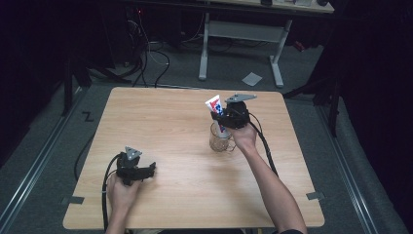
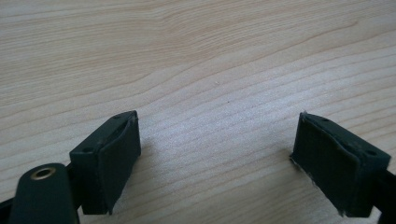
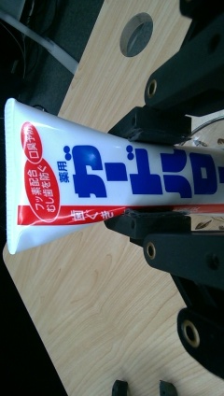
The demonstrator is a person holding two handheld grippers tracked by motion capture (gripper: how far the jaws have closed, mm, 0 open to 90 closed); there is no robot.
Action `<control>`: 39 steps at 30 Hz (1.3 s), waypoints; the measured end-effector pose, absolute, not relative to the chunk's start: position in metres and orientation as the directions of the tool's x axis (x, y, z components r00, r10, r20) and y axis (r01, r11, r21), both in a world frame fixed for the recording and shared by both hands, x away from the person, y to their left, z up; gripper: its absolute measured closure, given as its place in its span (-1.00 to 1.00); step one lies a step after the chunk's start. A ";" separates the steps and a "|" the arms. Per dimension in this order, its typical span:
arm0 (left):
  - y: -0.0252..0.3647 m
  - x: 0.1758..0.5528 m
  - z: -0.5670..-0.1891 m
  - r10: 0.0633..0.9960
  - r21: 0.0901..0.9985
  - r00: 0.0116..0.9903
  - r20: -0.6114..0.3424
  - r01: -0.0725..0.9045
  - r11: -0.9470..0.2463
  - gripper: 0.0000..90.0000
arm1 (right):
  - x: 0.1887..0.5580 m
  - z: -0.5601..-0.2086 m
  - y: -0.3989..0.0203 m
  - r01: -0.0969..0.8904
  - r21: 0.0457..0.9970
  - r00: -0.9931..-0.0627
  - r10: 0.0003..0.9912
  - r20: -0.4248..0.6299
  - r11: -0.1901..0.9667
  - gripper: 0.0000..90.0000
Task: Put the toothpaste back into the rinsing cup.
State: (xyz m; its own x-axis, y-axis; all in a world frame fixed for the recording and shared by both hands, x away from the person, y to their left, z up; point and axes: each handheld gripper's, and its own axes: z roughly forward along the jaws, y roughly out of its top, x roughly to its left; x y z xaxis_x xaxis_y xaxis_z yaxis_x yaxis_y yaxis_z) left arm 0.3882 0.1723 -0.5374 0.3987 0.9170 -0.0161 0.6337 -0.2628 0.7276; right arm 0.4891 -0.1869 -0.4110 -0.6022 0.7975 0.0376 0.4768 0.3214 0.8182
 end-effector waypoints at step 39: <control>0.172 0.388 -0.537 0.917 0.727 0.399 -0.015 0.634 -0.264 -0.66 | 0.471 -0.420 -0.186 0.443 0.801 -0.629 0.776 -0.043 0.403 0.33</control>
